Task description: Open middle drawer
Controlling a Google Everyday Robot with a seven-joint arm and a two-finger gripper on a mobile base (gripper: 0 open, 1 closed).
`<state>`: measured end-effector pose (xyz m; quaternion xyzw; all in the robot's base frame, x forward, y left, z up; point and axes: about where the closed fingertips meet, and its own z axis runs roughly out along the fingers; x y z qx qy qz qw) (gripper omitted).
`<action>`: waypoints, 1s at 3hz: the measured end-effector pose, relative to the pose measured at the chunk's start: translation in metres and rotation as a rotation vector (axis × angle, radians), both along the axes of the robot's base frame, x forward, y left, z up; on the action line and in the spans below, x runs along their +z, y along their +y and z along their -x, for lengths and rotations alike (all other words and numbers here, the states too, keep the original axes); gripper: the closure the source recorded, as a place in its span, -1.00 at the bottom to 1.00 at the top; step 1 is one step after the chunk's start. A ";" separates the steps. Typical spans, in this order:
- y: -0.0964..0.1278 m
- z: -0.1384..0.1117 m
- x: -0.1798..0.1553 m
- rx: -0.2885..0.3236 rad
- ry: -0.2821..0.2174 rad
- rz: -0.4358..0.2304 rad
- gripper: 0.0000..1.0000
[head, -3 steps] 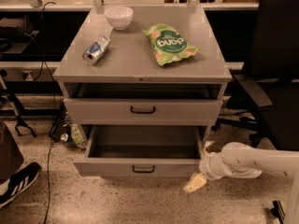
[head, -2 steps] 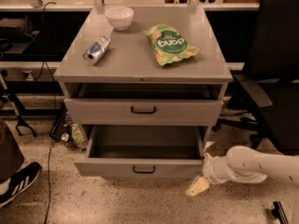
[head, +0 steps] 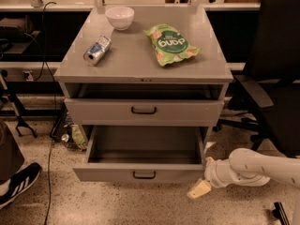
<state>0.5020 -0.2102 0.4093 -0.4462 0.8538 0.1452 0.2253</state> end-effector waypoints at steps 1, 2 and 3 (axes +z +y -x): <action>0.000 0.000 0.002 0.000 0.000 0.000 -0.32; 0.000 0.000 0.006 0.000 0.000 0.000 0.14; 0.000 0.000 0.008 -0.001 0.000 0.000 0.61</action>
Offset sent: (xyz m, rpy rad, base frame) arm -0.1115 -0.0191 0.0102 -0.0134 0.1483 -0.1640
